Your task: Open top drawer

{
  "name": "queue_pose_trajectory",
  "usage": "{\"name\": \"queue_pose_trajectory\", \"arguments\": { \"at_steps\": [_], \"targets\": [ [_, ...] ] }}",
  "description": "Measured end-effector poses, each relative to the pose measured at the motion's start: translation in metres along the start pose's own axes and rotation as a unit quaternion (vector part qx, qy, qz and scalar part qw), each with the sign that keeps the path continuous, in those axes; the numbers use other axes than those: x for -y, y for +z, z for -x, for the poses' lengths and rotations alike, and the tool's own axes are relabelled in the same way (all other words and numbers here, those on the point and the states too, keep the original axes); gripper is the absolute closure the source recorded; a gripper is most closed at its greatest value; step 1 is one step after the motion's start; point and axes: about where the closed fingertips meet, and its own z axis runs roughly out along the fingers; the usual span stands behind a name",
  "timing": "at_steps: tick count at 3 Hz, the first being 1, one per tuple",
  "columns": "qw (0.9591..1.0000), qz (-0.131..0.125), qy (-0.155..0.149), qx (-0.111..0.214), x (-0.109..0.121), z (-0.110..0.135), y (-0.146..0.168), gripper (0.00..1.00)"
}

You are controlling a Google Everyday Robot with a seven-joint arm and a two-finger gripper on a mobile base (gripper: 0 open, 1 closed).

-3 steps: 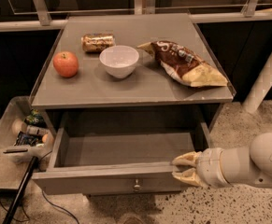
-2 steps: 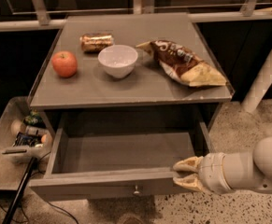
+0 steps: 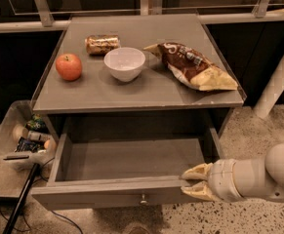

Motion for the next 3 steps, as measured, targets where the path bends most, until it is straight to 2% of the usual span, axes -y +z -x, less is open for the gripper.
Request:
{"name": "queue_pose_trajectory", "arguments": {
  "at_steps": [2, 3],
  "targets": [
    [1.0, 0.0, 0.0, 0.0, 0.0, 0.0, 0.0, 0.13],
    [1.0, 0.0, 0.0, 0.0, 0.0, 0.0, 0.0, 0.0]
  ]
}}
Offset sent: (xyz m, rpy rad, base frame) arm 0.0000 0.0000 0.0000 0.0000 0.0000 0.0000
